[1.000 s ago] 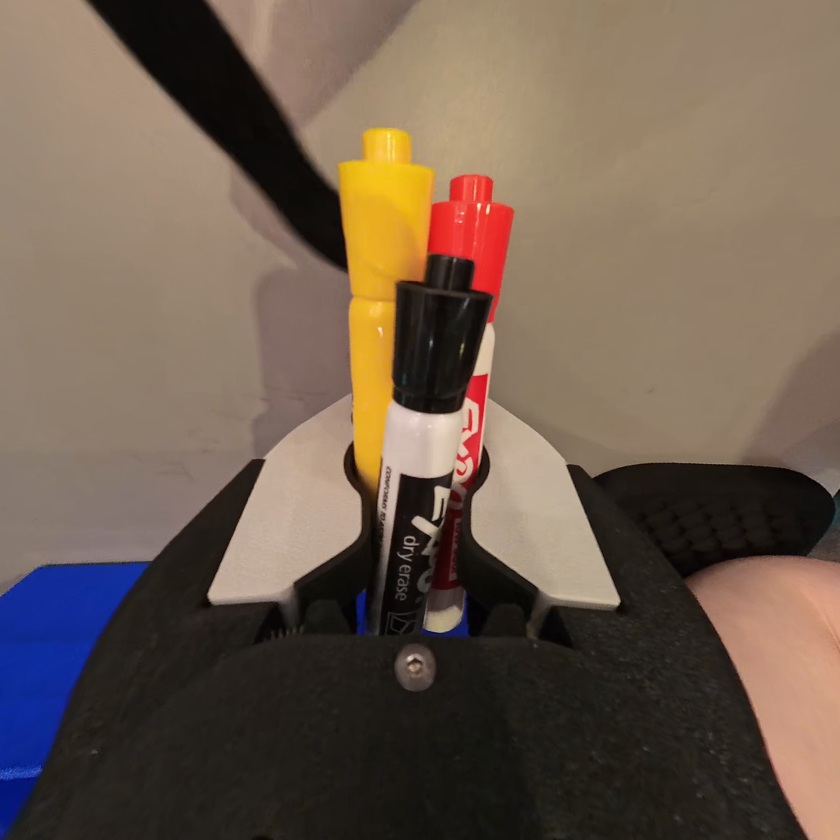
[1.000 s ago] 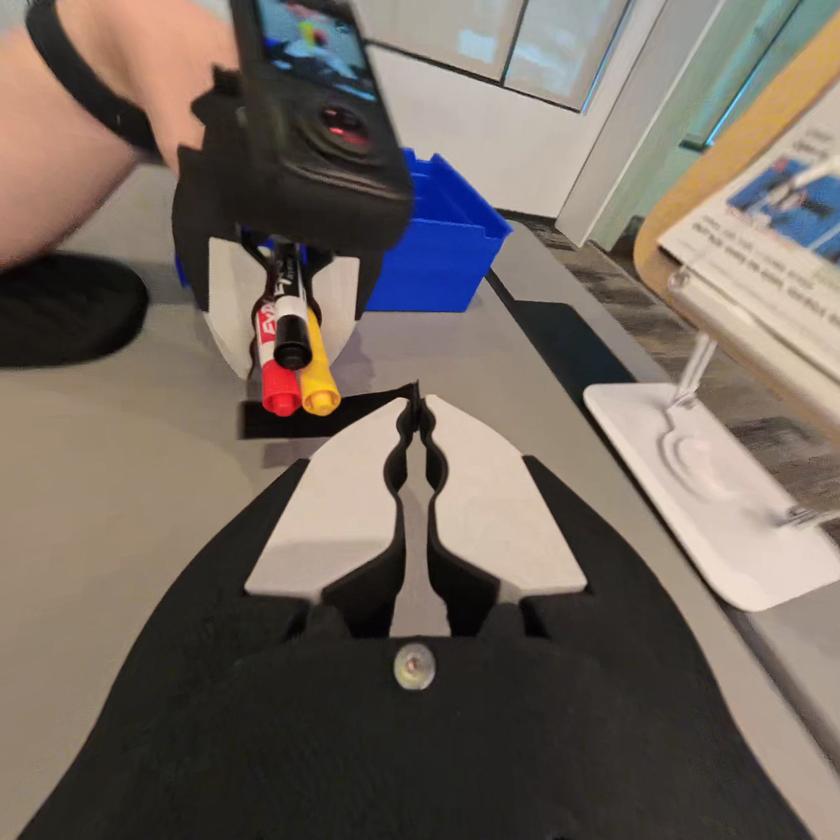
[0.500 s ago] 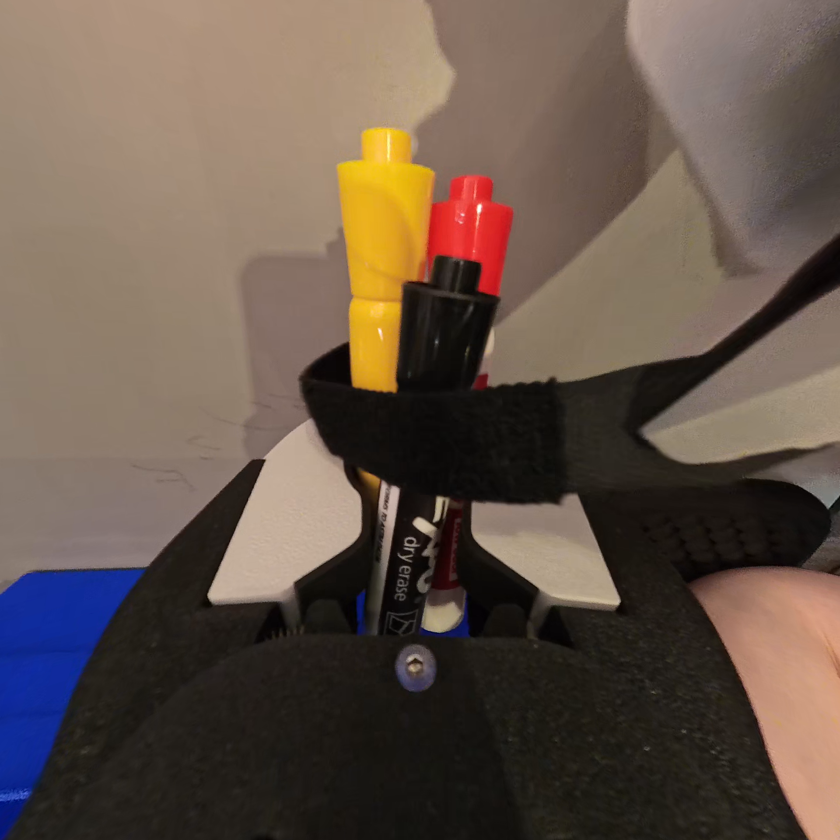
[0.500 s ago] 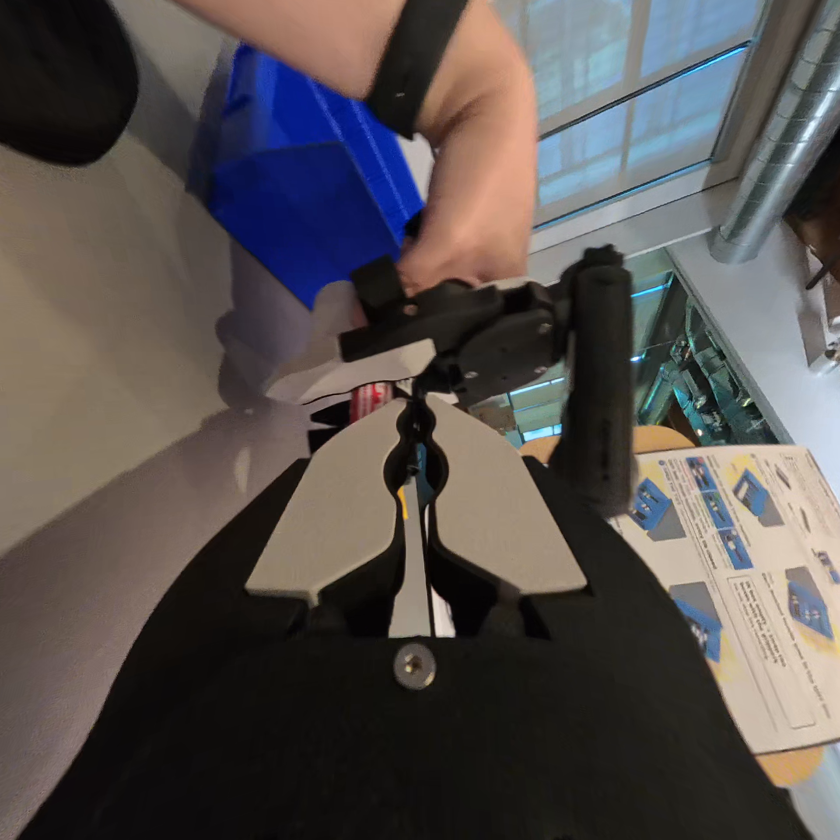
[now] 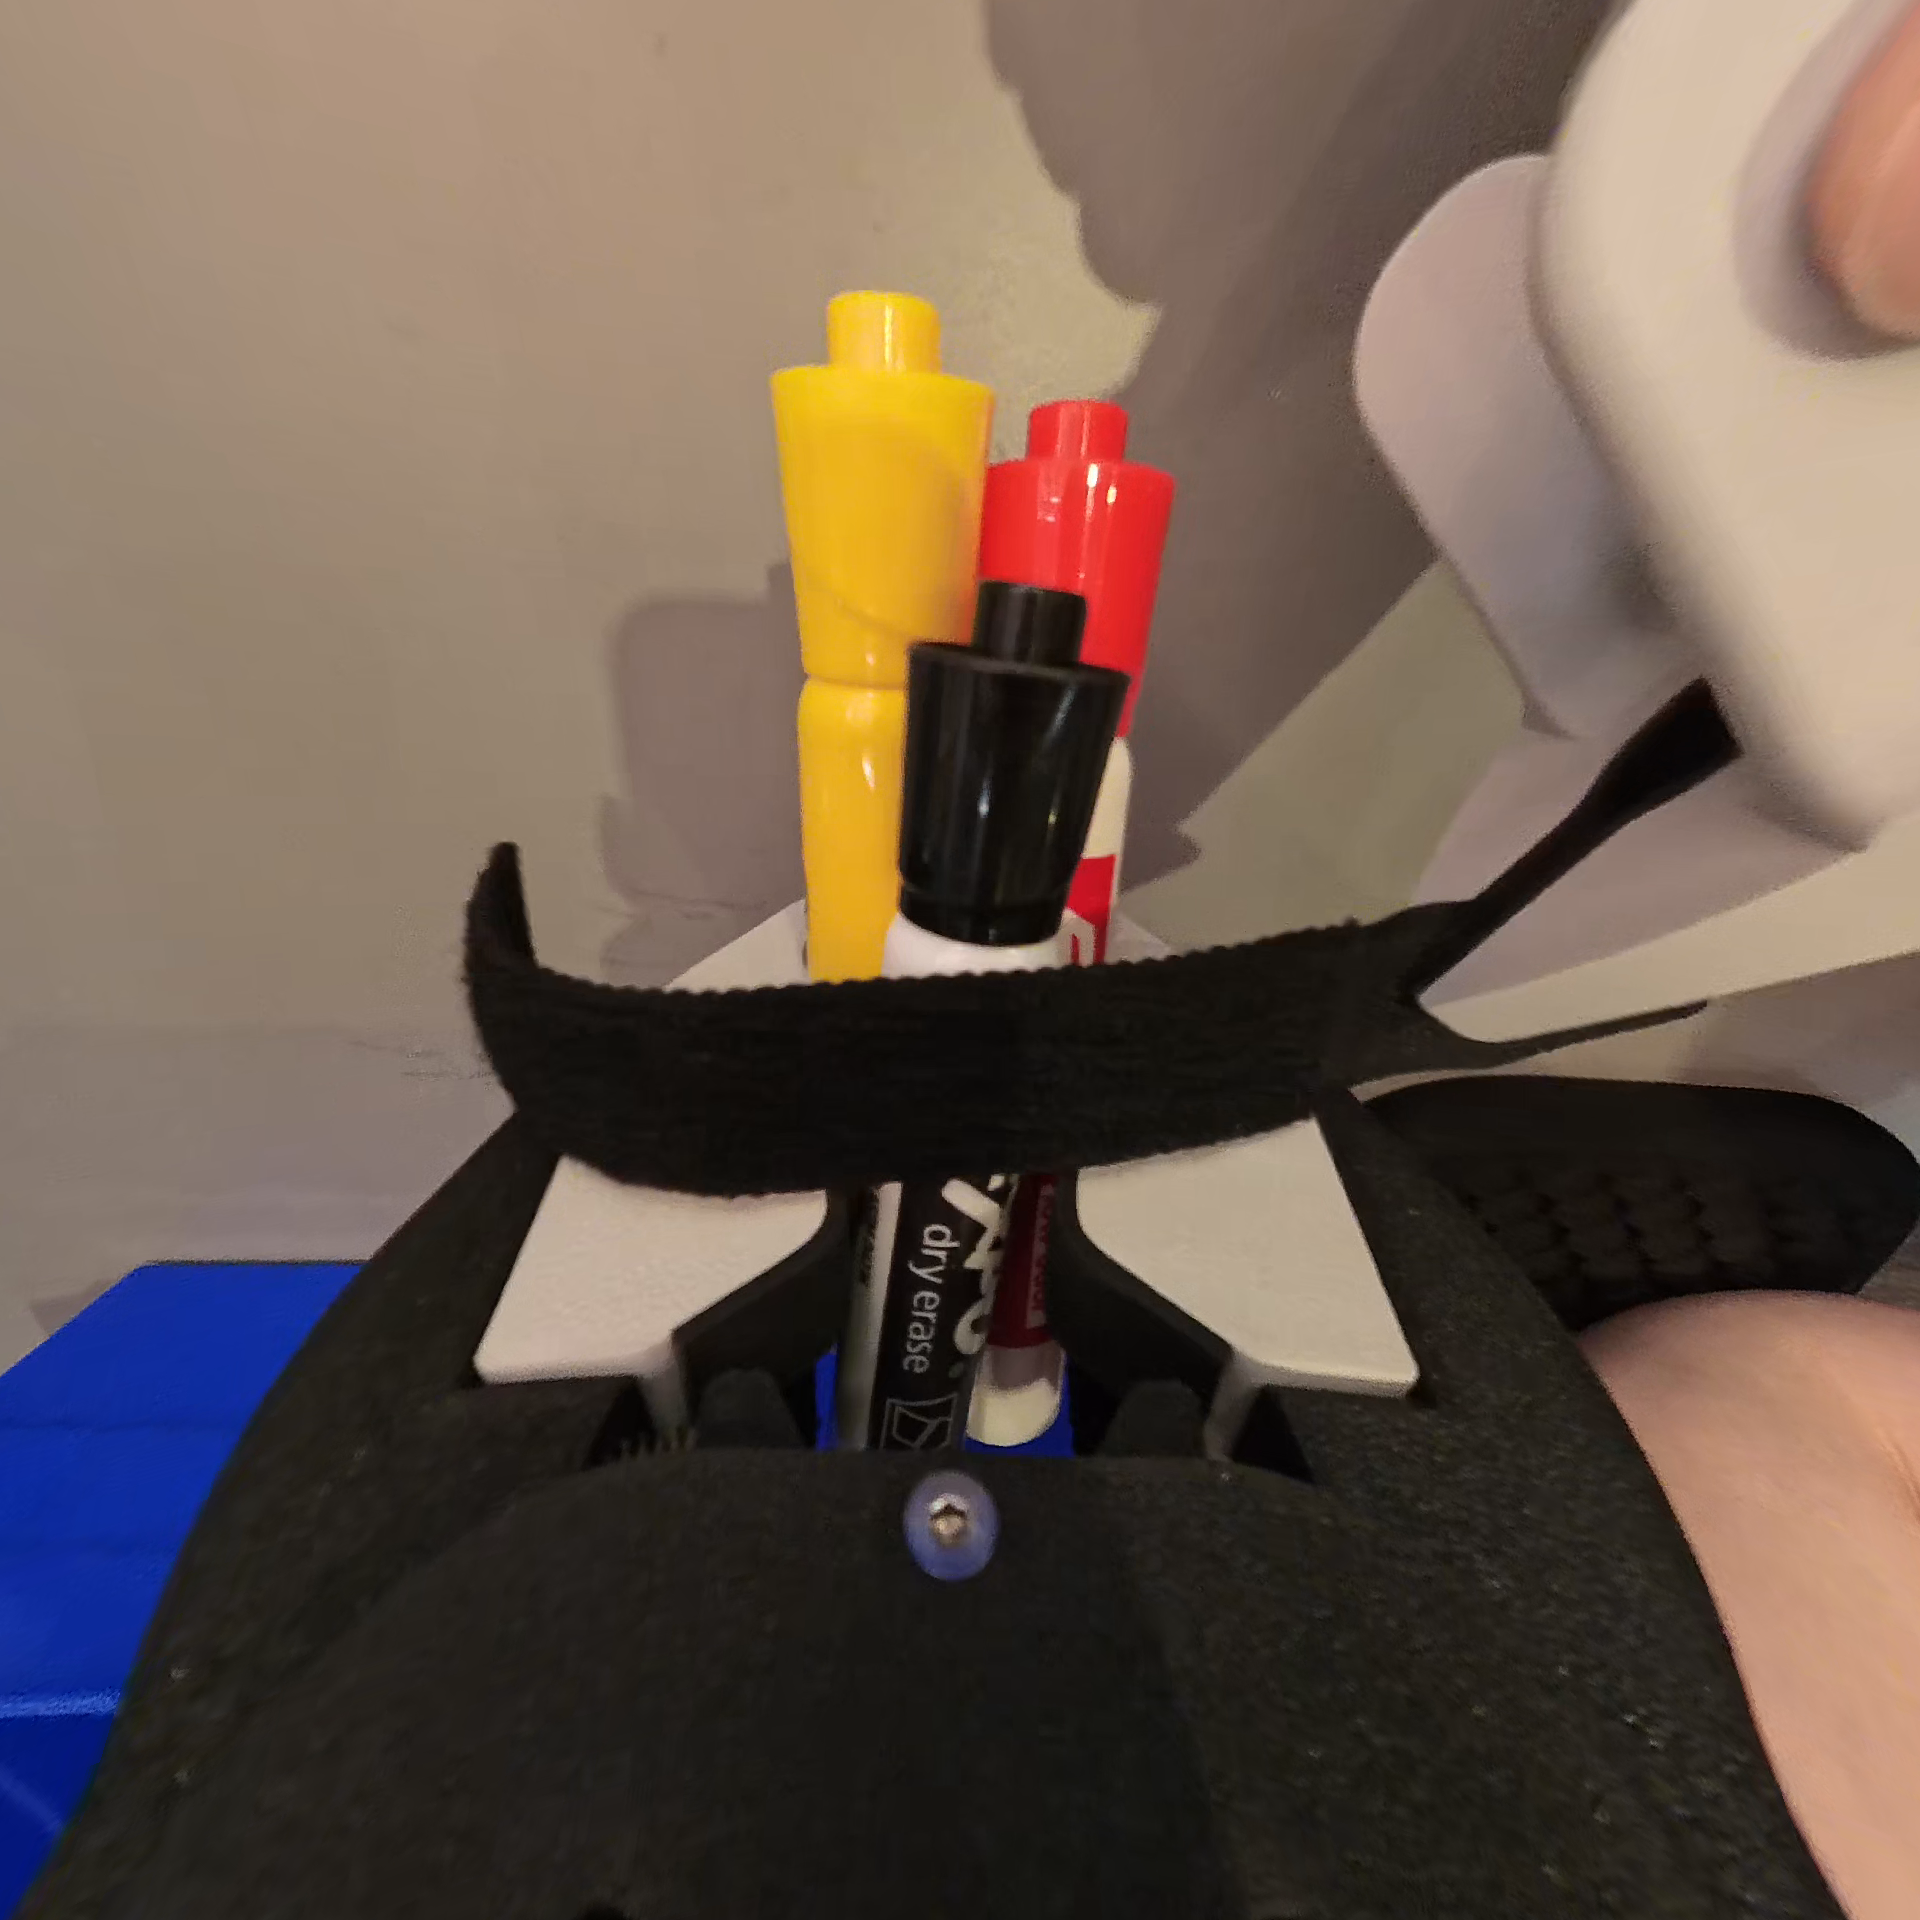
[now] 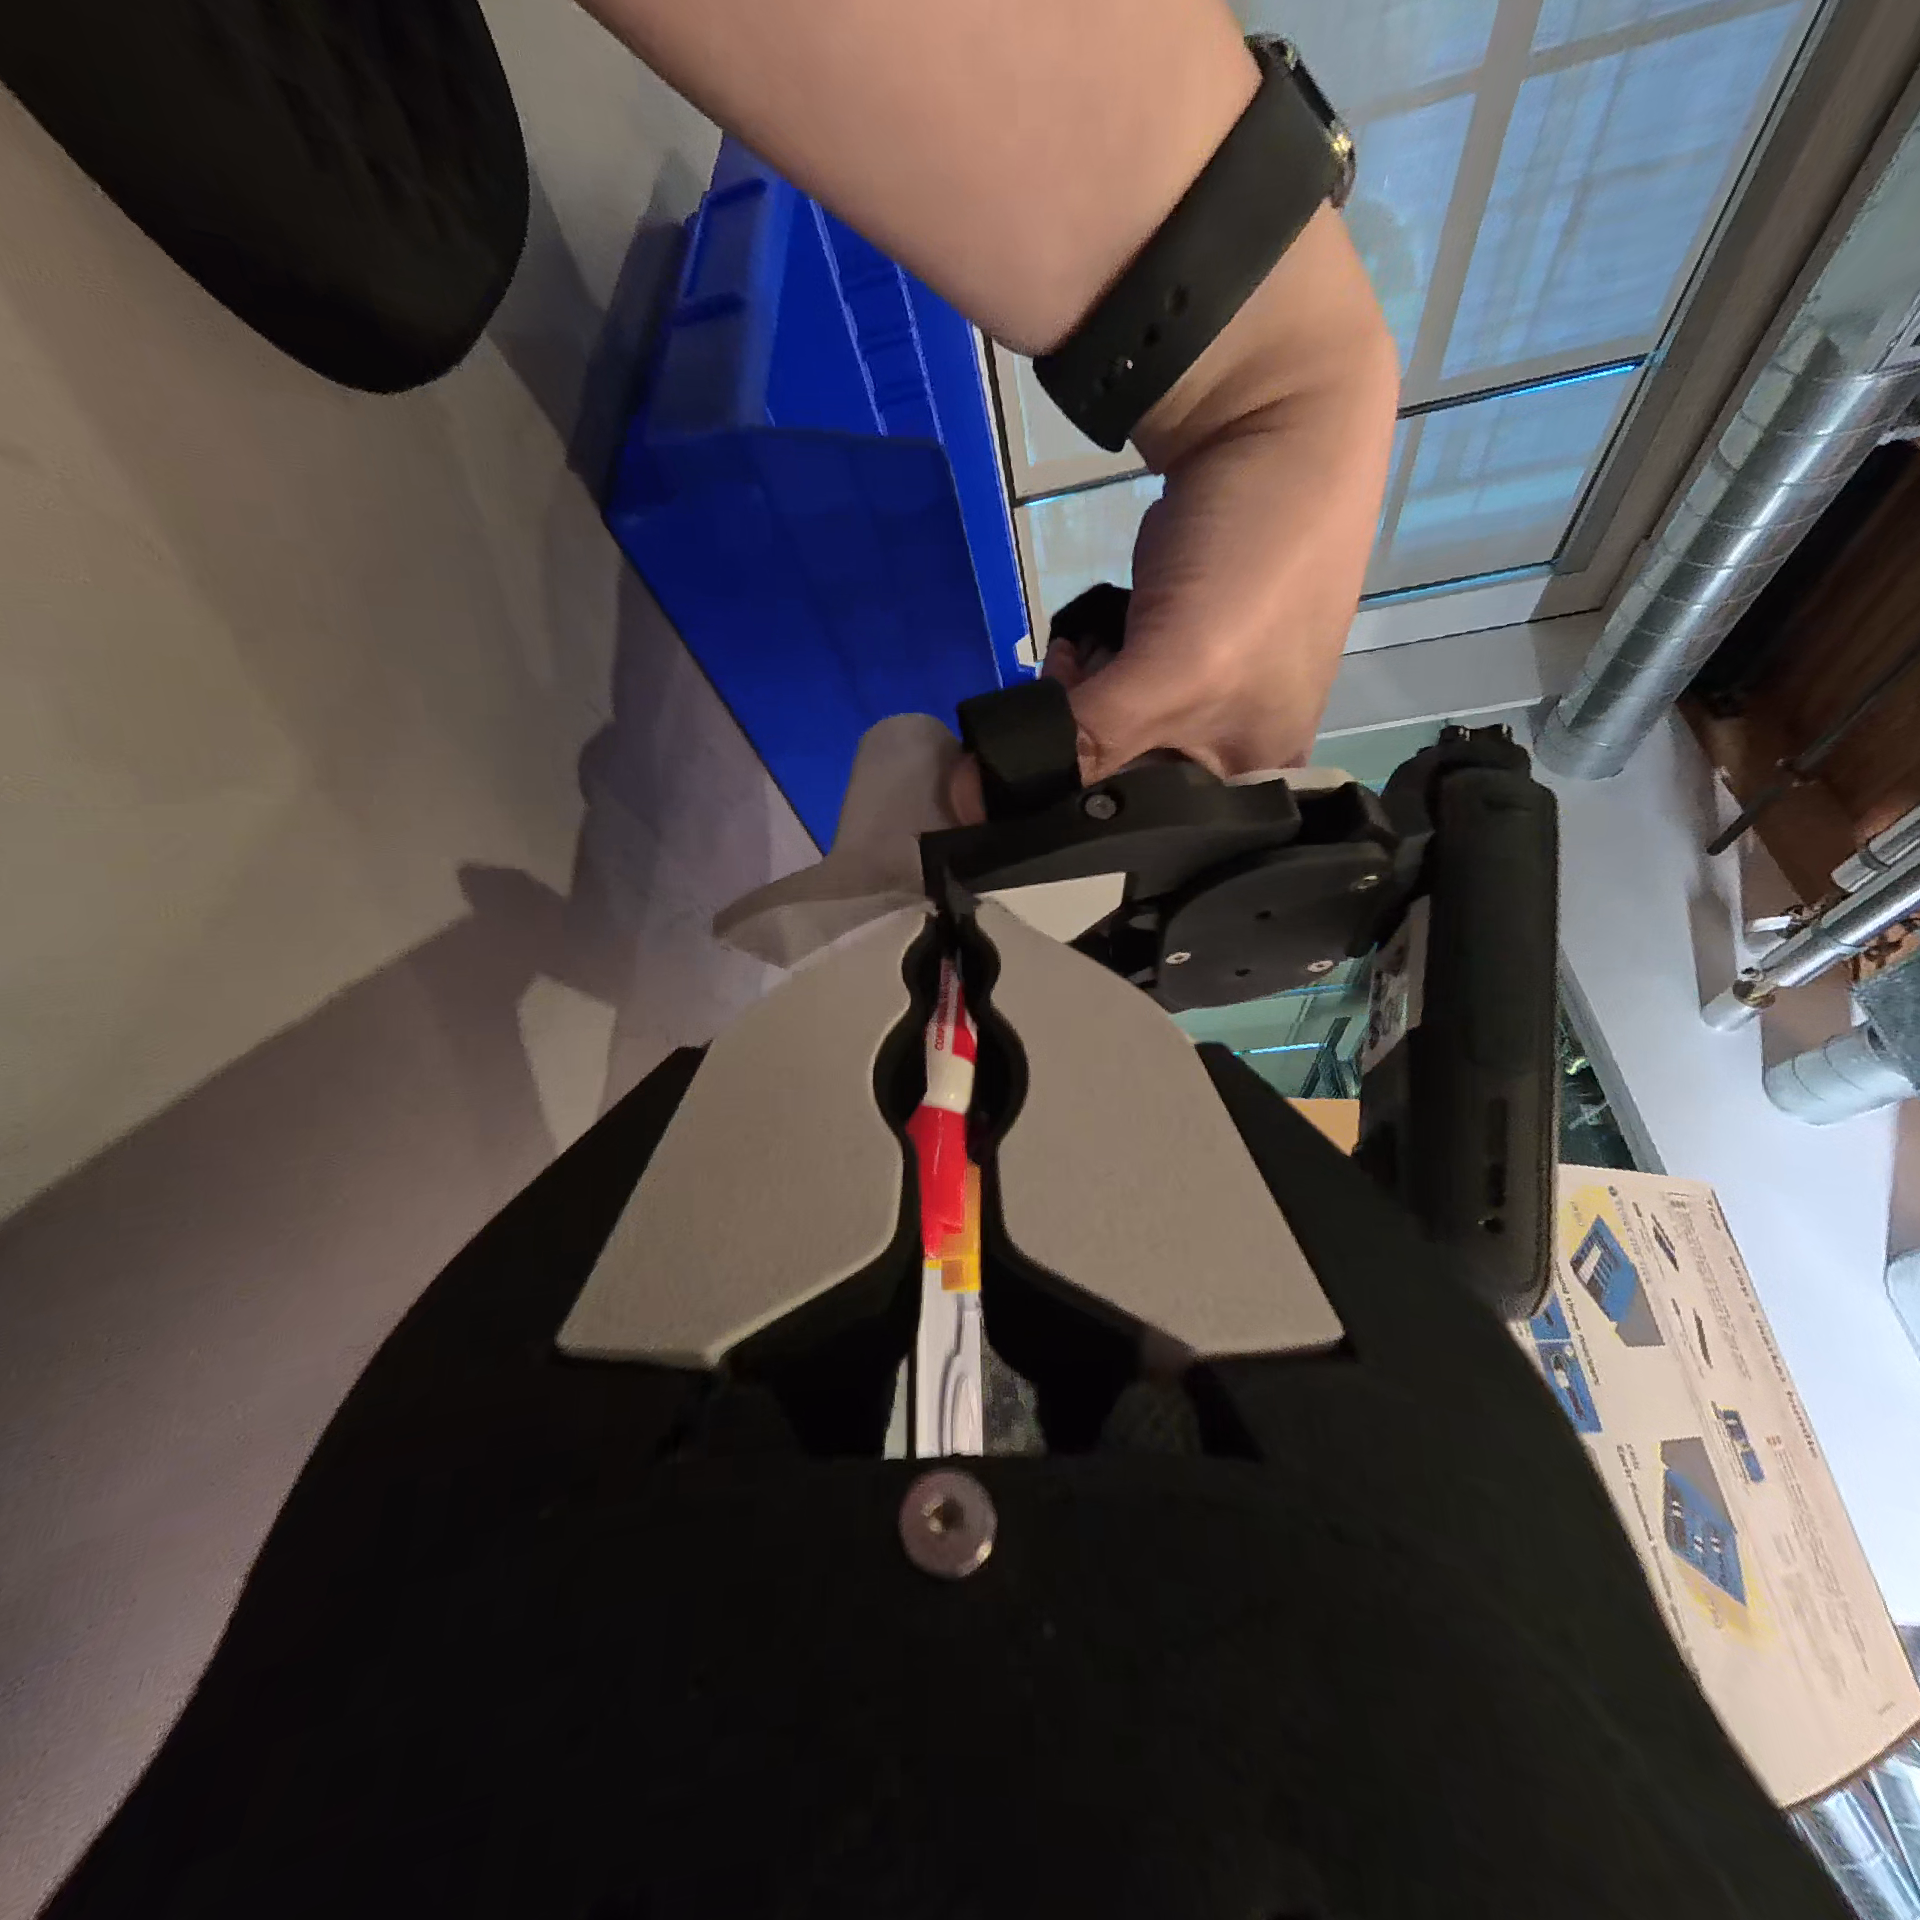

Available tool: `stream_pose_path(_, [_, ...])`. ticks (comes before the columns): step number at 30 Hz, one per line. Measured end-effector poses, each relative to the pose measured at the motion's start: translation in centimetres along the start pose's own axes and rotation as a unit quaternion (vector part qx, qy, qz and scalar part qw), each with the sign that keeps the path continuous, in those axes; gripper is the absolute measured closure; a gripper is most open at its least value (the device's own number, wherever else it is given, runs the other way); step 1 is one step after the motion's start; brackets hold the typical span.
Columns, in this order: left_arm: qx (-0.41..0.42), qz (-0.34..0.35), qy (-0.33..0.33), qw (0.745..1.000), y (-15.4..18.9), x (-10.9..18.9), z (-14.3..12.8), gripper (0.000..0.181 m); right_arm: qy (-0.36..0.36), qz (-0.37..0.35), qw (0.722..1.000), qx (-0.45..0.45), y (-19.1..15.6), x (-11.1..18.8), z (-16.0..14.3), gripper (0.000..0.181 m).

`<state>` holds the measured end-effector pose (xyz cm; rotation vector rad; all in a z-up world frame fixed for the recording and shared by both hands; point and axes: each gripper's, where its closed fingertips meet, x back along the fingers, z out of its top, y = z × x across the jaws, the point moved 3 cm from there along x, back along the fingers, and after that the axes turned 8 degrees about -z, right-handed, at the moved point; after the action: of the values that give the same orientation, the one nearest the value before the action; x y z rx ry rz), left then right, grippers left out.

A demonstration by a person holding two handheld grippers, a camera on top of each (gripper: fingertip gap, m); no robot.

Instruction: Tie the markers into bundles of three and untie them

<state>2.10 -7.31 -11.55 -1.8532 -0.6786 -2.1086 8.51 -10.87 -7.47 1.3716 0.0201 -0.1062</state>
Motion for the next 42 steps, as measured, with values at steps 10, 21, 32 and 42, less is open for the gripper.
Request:
stream_pose_path(10, [-0.006,-0.008,0.012,1.000,0.5,0.4,0.1,0.139,0.031,0.011,0.999,0.005,-0.5,0.5,1.1,0.172])
stream_pose_path(21, [-0.006,-0.008,0.020,1.000,0.5,0.7,0.1,0.140,0.044,0.015,0.999,-0.003,-0.6,0.7,1.2,0.161])
stream_pose_path(32, [-0.014,-0.016,0.028,0.999,1.0,0.8,0.4,0.140,0.031,0.024,0.999,-0.030,-0.1,0.9,0.2,0.141])
stream_pose_path(42, [-0.013,-0.016,0.030,0.999,1.1,1.0,0.4,0.140,0.015,0.056,0.997,-0.048,-0.8,0.8,-0.5,0.130])
